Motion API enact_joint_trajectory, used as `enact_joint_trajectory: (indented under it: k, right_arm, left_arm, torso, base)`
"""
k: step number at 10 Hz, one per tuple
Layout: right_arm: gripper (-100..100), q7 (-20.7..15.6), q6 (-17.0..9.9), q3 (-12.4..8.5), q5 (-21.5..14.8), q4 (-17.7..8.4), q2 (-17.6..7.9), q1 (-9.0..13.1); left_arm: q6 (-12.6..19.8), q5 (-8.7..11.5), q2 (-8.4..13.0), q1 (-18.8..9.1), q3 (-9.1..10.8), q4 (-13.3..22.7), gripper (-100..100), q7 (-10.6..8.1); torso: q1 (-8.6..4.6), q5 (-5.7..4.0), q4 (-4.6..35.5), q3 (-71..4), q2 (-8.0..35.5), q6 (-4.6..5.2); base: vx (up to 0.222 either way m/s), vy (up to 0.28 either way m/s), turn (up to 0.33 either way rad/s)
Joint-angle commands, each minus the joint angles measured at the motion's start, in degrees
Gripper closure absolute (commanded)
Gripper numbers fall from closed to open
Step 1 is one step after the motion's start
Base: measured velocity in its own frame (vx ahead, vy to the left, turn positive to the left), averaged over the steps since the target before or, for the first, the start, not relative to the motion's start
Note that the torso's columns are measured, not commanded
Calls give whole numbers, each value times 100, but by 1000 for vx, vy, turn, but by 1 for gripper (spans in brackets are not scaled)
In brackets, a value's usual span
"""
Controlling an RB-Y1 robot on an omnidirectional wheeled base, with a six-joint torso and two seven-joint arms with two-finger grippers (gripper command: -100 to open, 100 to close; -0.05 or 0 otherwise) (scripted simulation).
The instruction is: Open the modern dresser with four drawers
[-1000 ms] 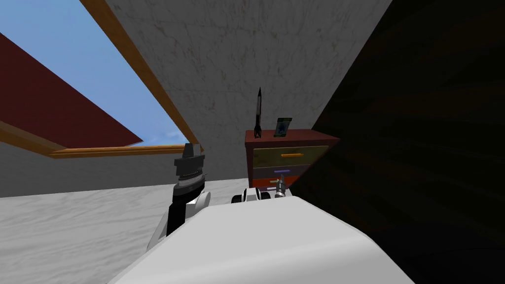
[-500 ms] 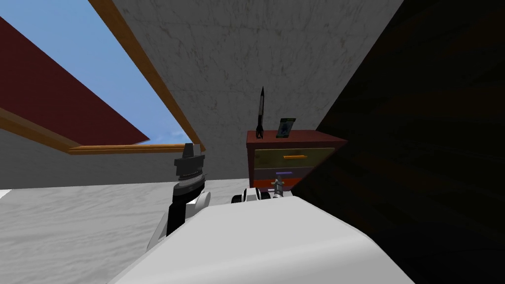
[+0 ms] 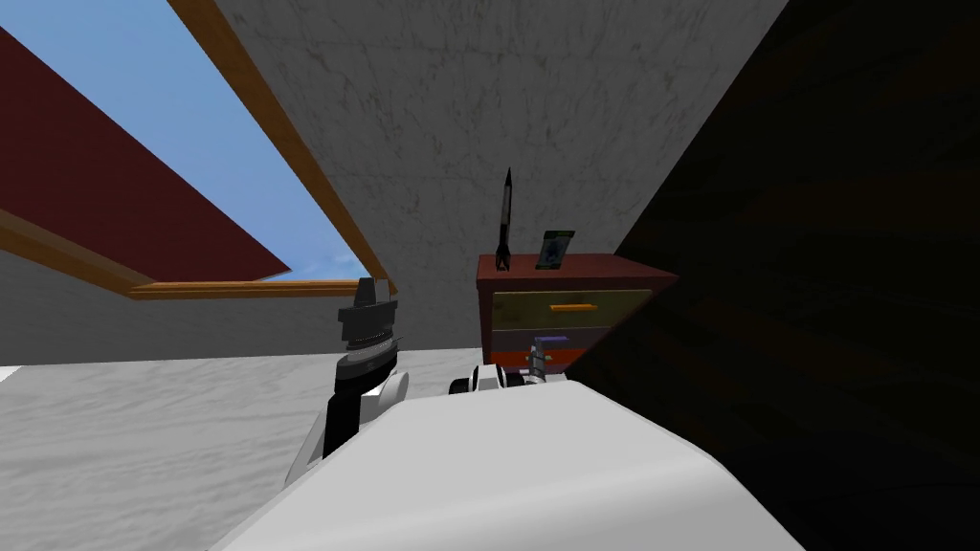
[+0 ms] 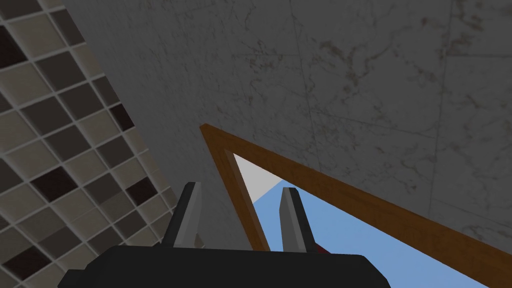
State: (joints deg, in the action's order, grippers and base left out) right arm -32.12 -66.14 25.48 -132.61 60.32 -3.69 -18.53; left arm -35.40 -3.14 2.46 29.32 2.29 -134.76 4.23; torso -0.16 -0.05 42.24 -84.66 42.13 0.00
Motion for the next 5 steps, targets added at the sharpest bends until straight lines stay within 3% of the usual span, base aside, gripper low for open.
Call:
enact_joint_trajectory:
  k: [1,2,3,5]
  right_arm:
    - [100,138,-118,16,-12,-151,-49,-14]
    - [100,59,-74,10,-16,-109,-12,19]
    - [100,348,-197,-59,261,-377,-290,65]
    - [100,348,-197,-59,552,-433,-290,65]
  left_arm:
    - [0,0,0,0,0,0,0,0]
    - [0,0,-1,-1,-1,0,0,0]
    - [0,0,-1,-2,-1,0,0,0]
    - [1,0,-1,-4,-2,1,0,0]
  torso:
    - [20,4,3,8,16,0]
    - [41,5,2,24,35,-2]
    - [14,-21,-25,17,3,-9]
    - [-19,-46,-41,13,-7,-11]
  base:
    - [-33,36,21]
    - [-15,14,-14]
    - [-108,50,311]
    - [-135,27,319]
